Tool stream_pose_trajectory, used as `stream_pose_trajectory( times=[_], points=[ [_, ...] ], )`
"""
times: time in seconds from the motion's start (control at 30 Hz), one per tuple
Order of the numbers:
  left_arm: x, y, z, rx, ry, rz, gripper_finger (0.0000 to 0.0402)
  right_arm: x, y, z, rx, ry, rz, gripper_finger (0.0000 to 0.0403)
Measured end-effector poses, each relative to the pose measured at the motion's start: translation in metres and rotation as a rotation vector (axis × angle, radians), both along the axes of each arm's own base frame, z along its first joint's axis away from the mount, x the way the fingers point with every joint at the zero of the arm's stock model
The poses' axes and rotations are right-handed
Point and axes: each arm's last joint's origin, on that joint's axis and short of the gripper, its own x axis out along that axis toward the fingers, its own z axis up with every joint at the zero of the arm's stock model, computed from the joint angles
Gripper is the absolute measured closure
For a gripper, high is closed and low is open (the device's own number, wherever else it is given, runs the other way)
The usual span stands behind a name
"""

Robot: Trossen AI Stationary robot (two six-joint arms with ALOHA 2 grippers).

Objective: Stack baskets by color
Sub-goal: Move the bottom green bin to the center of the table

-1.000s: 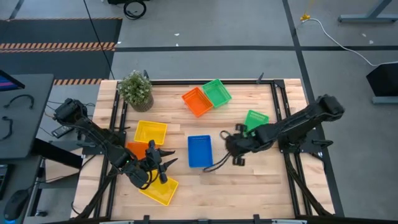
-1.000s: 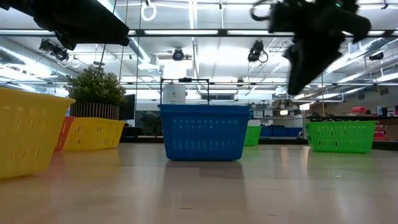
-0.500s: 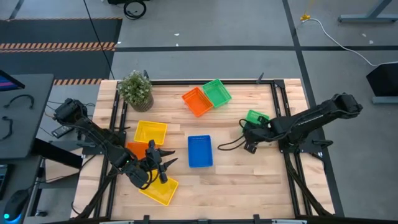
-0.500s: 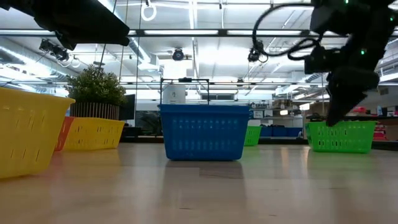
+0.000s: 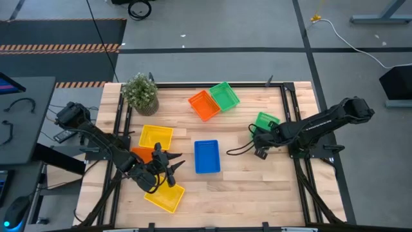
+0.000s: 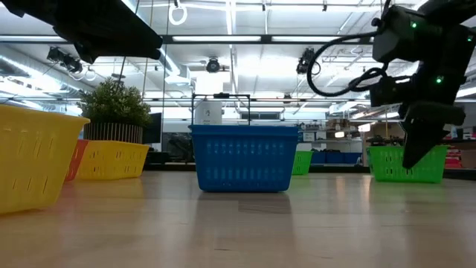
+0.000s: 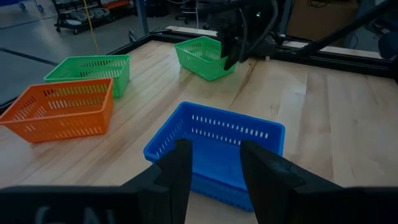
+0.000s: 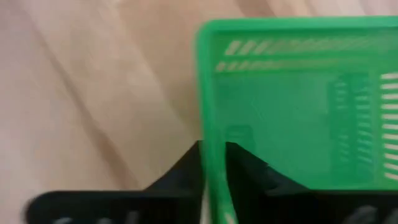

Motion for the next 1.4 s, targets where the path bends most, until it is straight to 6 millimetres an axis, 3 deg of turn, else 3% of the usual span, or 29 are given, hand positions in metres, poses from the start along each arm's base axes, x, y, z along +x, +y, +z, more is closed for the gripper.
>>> stream_pose_trajectory(
  times=[0.1,0.37,0.73,1.0,1.23,1.4],
  points=[
    [0.0,0.0,0.0,0.0,0.0,0.0,0.026,0.006,0.007,0.001,0.032,-0.052,0.075,0.0392],
    [0.0,0.0,0.0,-0.002,-0.001,0.0,0.026,0.034,0.047,0.004,0.121,-0.306,0.385,0.0397],
    [0.0,0.0,0.0,-0.01,-0.006,0.003,0.026,0.087,0.101,0.009,0.113,-0.143,0.497,0.0398],
    [0.0,0.0,0.0,-0.017,-0.009,0.005,0.026,0.109,0.113,0.013,0.111,-0.07,0.496,0.0391],
    [0.0,0.0,0.0,-0.016,-0.007,0.005,0.026,0.109,0.113,0.008,0.123,-0.035,0.497,0.0374],
    [0.0,0.0,0.0,-0.015,-0.007,0.005,0.026,0.11,0.112,0.009,0.138,-0.036,0.5,0.0338]
  ],
)
